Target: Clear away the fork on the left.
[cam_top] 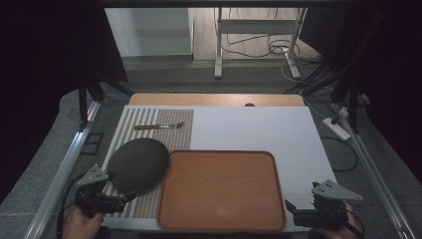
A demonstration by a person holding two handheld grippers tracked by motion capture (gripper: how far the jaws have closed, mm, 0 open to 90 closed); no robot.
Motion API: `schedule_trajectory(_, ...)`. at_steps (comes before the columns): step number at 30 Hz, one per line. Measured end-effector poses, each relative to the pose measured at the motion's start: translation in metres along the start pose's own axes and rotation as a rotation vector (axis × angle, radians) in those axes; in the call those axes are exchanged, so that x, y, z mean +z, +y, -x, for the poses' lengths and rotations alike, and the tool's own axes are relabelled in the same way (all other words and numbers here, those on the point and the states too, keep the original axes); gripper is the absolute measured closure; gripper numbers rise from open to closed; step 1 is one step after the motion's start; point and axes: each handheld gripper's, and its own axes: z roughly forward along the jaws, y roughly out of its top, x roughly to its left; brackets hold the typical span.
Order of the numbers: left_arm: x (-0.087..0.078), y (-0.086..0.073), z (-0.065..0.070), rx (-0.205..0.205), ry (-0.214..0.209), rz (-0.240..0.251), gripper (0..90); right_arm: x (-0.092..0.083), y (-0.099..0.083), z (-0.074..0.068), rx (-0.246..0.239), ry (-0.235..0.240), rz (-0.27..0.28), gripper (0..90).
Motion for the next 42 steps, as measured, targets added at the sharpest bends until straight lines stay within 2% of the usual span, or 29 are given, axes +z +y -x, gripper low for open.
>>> schedule_trajectory(6, 0.006, 0.008, -0.001, 0.023, 0.01, 0.011, 0.0, 0.0, 0.0, 0.0, 0.0, 0.0, -0.001, 0.0)
schedule_trajectory(10, 0.013, 0.012, -0.003, 0.031, 0.007, -0.005, 0.0, 0.0, 0.0, 0.0, -0.002, 0.0, -0.002, 0.0)
schedule_trajectory(14, 0.019, 0.015, -0.007, -0.006, -0.016, -0.017, 0.0, 0.0, 0.0, 0.0, -0.001, 0.001, -0.004, 0.0)
schedule_trajectory(21, 0.028, 0.024, -0.011, -0.004, -0.028, -0.025, 0.0, 0.0, 0.0, 0.0, -0.003, -0.001, -0.006, 0.0)
schedule_trajectory(25, 0.036, 0.028, -0.016, 0.005, -0.031, -0.046, 0.0, 0.0, 0.0, 0.0, 0.0, 0.001, -0.005, 0.0)
schedule_trajectory(35, 0.055, 0.042, -0.027, -0.013, -0.071, -0.063, 0.0, 0.0, 0.0, 0.0, -0.002, -0.001, -0.005, 0.0)
schedule_trajectory(42, 0.066, 0.05, -0.036, -0.024, -0.056, -0.058, 0.0, 0.0, 0.0, 0.0, -0.003, 0.001, -0.006, 0.0)
